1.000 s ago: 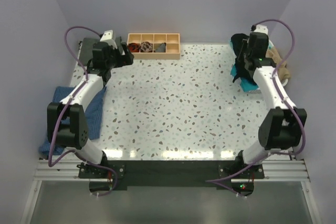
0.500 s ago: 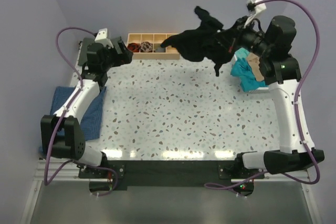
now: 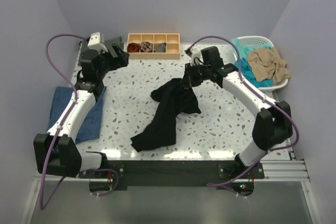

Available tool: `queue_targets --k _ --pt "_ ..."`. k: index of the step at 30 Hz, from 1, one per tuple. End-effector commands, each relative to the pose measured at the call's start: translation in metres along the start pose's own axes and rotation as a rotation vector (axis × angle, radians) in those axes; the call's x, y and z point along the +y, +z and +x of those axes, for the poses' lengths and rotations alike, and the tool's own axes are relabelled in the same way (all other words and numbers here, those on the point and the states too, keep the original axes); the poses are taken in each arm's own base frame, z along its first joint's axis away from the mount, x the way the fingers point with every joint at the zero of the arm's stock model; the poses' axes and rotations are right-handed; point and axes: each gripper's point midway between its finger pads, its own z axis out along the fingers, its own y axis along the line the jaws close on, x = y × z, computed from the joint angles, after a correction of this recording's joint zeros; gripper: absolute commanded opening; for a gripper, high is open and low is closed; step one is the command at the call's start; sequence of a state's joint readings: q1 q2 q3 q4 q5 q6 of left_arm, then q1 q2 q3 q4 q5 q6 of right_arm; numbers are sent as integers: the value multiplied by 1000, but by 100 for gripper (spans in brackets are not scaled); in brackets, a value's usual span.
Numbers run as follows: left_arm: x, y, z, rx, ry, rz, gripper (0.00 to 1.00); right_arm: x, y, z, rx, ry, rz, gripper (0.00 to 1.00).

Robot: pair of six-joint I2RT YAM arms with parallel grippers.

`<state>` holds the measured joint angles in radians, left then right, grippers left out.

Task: Fold and stack the t-shirts
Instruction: Move the tshirt to the center of the board

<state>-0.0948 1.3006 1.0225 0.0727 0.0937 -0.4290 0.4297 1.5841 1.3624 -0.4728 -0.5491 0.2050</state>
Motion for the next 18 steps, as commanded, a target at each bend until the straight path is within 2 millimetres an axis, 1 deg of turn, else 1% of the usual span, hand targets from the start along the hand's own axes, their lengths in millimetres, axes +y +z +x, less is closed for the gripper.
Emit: queue_targets --k 1,2,3,4,5,6,7,8,9,10,11,12,13,14,15,16,17,18 --pt "-6 -5 12 33 -20 18 96 -67 15 -5 -23 -44 280 0" --pt "-8 -5 17 49 -24 24 96 -71 20 -3 -8 -44 281 0" --pt "-11 -5 26 73 -28 38 96 -71 21 -7 11 -57 277 14" --pt "-13 -4 36 101 -32 53 96 -80 32 3 59 -44 283 37" --pt "-20 -5 46 124 -32 79 96 -86 32 3 73 -40 315 44" --pt "-25 -7 65 173 -36 114 96 -90 29 3 82 -29 347 59" --pt "-30 -9 78 201 -33 138 95 -99 26 3 78 -33 400 67" --pt "-44 -12 93 235 -24 176 95 -101 14 -4 49 -42 446 75" --pt "-47 -16 115 280 -17 181 94 -107 8 1 43 -41 489 77" --pt "-53 -18 130 318 -4 195 93 -110 -2 -1 21 -50 534 82" --pt "-72 -24 151 367 32 239 90 -113 -24 -12 -37 -67 615 88" --pt "-71 -28 172 416 52 216 86 -117 -33 -6 -30 -77 658 89" --pt "-77 -33 185 440 68 222 85 -118 -45 -9 -50 -83 697 90" --pt "-89 -41 200 469 88 246 85 -118 -54 -9 -58 -84 726 91" --pt "-82 -47 216 497 96 211 85 -110 -65 -7 -59 -84 721 91" --pt "-83 -51 222 505 93 208 87 -107 -68 -4 -56 -81 706 91" --pt "-88 -58 230 519 82 222 88 -100 -67 0 -47 -76 675 91" --pt "-91 -66 236 526 75 244 88 -89 -65 8 -35 -52 613 91"
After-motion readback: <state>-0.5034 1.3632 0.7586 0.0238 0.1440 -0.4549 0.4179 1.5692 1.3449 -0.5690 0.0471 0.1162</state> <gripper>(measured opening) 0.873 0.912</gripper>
